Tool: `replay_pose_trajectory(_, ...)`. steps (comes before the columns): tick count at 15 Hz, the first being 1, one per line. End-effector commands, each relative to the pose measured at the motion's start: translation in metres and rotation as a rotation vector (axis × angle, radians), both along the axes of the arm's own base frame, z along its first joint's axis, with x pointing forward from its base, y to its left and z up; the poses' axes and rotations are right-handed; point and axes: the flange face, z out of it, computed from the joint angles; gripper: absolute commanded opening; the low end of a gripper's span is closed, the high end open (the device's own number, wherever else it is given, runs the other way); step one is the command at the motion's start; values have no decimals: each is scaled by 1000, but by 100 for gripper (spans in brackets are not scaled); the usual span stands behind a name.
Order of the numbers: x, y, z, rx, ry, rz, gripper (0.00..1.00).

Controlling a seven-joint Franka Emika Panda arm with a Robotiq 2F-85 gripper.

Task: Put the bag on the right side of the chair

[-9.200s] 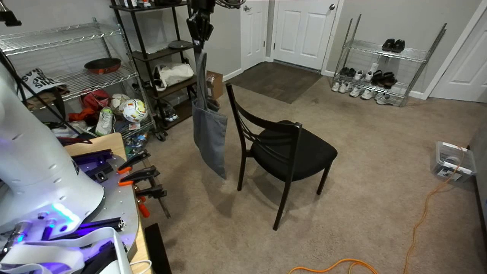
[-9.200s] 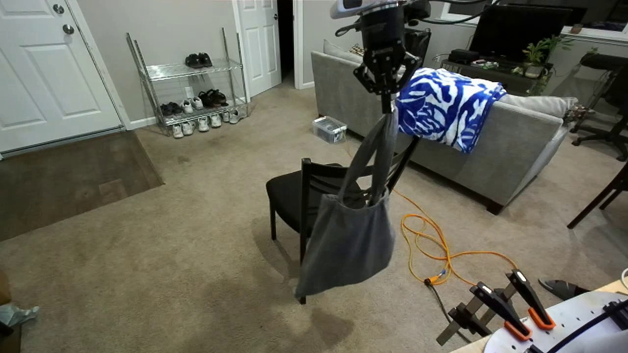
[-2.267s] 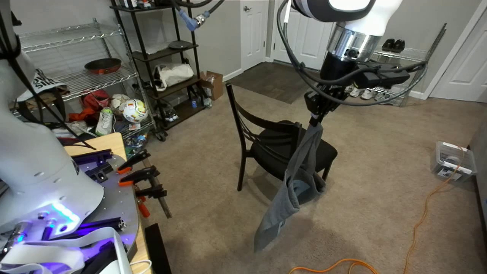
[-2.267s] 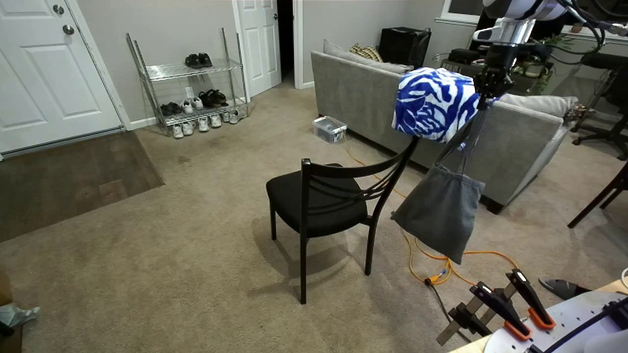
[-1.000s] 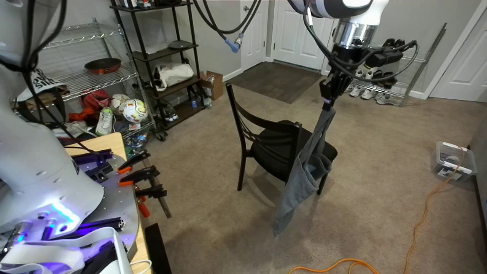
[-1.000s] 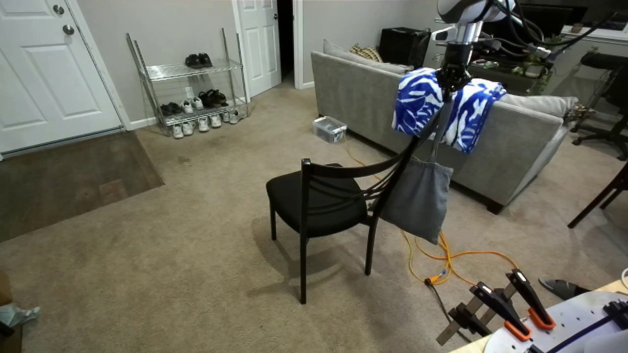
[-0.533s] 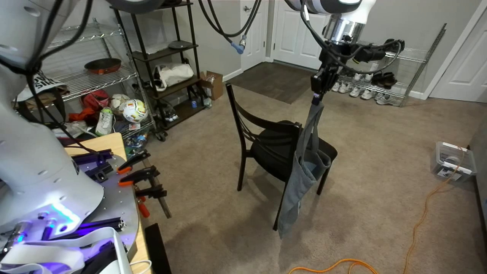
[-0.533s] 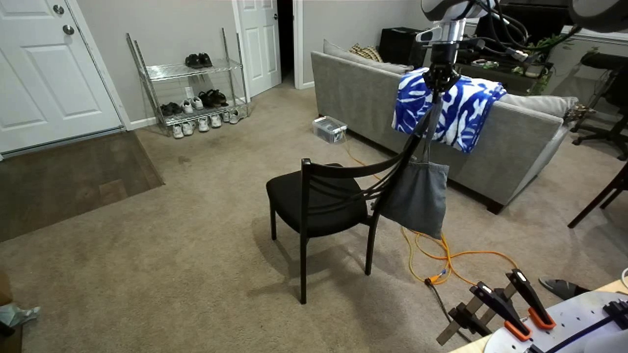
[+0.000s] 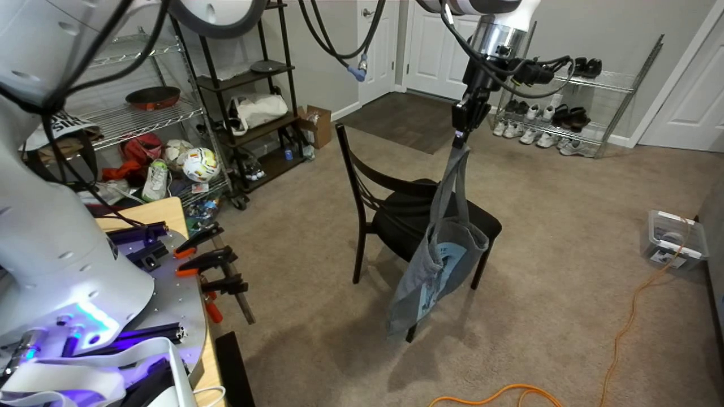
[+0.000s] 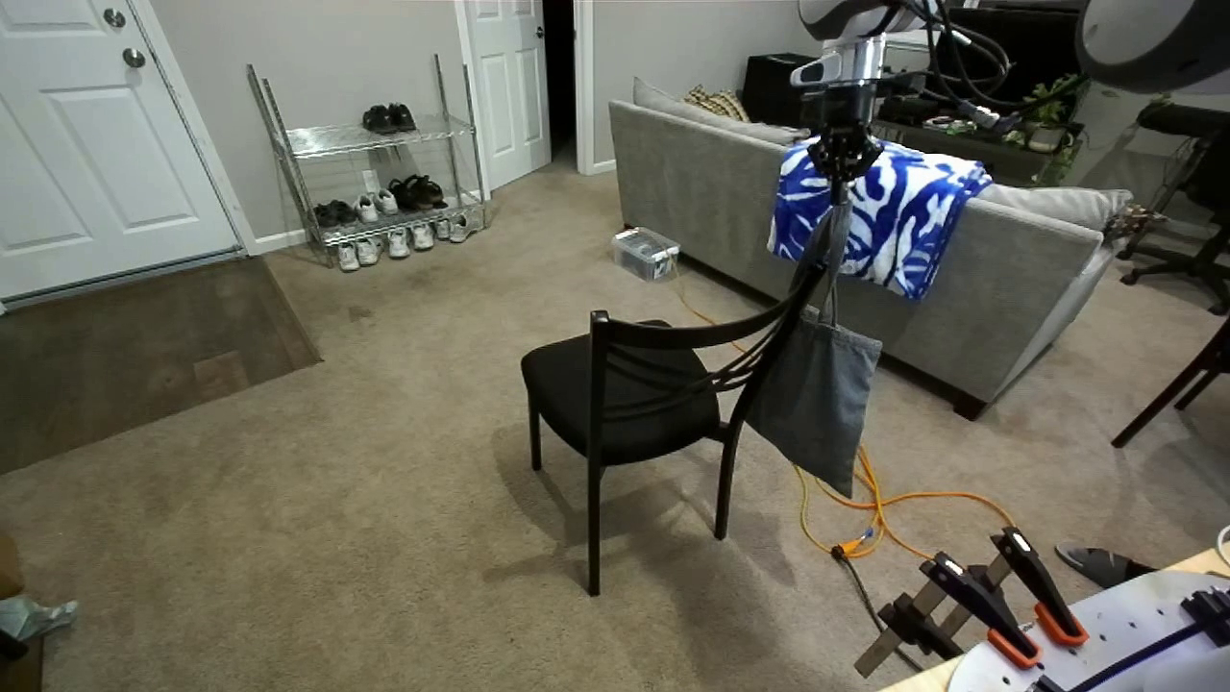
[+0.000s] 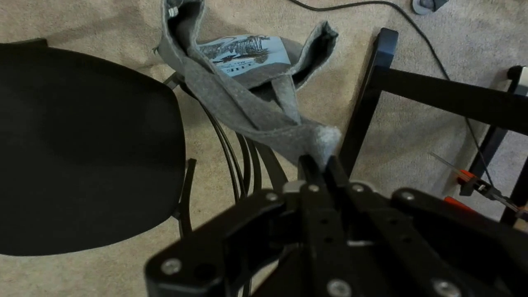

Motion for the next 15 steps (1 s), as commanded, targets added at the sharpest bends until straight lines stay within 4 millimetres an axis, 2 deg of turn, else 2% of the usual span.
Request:
replay_pose_trajectory(1,3,7,1,-12,20,25,2)
replay_pose_trajectory(15,7,48,-14,-54,55,72,2)
